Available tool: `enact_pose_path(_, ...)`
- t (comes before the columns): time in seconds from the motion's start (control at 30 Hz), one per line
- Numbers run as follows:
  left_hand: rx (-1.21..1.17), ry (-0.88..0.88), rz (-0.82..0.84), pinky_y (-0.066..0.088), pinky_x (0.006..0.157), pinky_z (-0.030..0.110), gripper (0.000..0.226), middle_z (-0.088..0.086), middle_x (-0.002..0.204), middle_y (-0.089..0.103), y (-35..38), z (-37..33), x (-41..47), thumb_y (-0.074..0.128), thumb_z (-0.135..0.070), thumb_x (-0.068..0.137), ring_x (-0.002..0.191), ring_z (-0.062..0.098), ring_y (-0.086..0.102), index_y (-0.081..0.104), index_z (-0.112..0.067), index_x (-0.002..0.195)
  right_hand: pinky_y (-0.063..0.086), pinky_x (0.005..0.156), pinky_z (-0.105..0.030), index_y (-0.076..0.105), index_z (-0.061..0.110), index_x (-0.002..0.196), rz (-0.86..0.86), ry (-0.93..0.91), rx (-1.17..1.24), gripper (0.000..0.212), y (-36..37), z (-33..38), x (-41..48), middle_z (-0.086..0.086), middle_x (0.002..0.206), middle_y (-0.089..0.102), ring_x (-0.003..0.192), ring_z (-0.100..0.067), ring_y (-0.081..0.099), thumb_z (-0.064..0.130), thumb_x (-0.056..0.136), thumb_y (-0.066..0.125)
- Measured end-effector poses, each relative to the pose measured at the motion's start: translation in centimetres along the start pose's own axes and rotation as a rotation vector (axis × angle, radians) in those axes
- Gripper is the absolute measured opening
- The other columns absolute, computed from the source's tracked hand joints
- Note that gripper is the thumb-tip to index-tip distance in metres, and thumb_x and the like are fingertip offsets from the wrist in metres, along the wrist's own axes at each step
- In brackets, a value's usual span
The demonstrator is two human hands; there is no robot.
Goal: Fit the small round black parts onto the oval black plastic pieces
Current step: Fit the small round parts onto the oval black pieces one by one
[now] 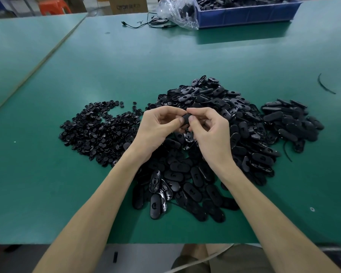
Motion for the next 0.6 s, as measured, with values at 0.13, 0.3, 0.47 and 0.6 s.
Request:
enact_pose_path(0.13,0.001,-0.002,0.013,0.062,0.081,0.032,0.016,0.014,0.096,0.078,0.1,0.1,0.0,0.072,-0.003,0.095,0.084,0.021,0.074,0.074,-0.002,0.110,0.053,0.068,-0.020,0.074,0.014,0.112,-0.015,-0.005,0.012,0.017,-0.1,0.1,0.0,-0.001,0.098,0.074,0.083,-0.012,0.070,0.007,0.100,0.065)
enact_pose_path(0.3,0.083,0.042,-0.008,0.062,0.071,0.030,0.009,0.004,0.086,0.076,0.2,-0.6,-0.1,0.074,-0.006,0.094,0.078,0.020,0.072,0.073,-0.005,0.103,0.055,0.076,-0.020,0.070,0.012,0.117,-0.015,-0.043,-0.020,0.019,0.1,0.6,0.0,-0.001,0.104,0.073,0.089,-0.013,0.071,0.005,0.101,0.064)
enact_pose_path(0.47,0.060,0.104,-0.113,0.055,0.061,0.021,0.010,0.005,0.081,0.076,-0.1,-2.9,0.4,0.073,-0.008,0.095,0.067,0.013,0.069,0.076,-0.006,0.105,0.056,0.081,-0.024,0.068,0.012,0.119,-0.019,-0.037,-0.081,0.020,0.0,0.7,-0.1,-0.001,0.105,0.073,0.093,-0.015,0.070,0.008,0.099,0.068)
enact_pose_path(0.6,0.270,0.185,-0.009,0.055,0.074,0.023,0.019,-0.002,0.090,0.079,3.5,-6.2,1.5,0.071,-0.005,0.094,0.074,0.010,0.069,0.080,-0.014,0.107,0.050,0.071,-0.020,0.066,0.012,0.102,0.074,-0.038,-0.141,0.009,1.2,0.7,-0.2,-0.003,0.094,0.069,0.081,-0.006,0.064,0.006,0.098,0.068)
Point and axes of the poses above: each hand's wrist, its own x-axis towards the middle knuckle, its own y-axis out of the palm, z = x × y, the point moved 10 cm from there along x, towards the middle knuckle
